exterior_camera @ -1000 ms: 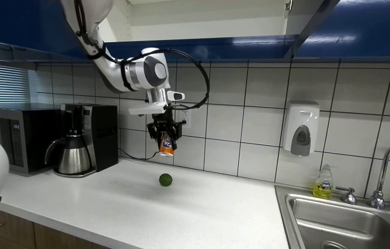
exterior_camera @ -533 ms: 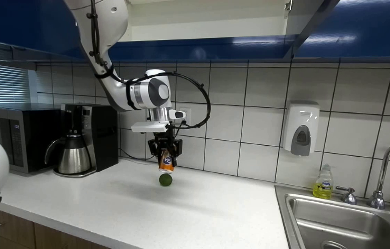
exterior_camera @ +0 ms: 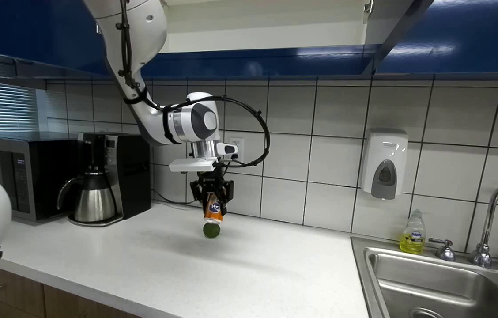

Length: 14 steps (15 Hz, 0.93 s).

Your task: Put the orange can on the counter.

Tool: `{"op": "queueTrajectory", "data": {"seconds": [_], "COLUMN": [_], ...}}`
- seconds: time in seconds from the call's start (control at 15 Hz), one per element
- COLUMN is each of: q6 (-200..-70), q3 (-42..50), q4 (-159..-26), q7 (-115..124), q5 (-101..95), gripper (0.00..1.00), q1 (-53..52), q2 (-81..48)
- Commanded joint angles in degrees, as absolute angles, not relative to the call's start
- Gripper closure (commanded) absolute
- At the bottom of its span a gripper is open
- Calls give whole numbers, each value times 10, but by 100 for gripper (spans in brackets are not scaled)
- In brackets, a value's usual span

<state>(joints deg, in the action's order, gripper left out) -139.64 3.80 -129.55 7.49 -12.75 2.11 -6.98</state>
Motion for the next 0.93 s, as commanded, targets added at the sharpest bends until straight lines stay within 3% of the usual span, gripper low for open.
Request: {"op": "queueTrajectory", "data": {"seconds": [0.0,0.27,0.33,0.87], "q6": [-1395,-1395,-1399,-1485], "q3": [39,39,39,41], "q4": [-1295,-1295,-1297,-1316], "q7": [74,74,76,78], "q5": [-127,-127,-129,-121], "gripper": [37,37,62,62], "q1": [20,20,20,20], "q2": [-70,-70,-68,-87]}}
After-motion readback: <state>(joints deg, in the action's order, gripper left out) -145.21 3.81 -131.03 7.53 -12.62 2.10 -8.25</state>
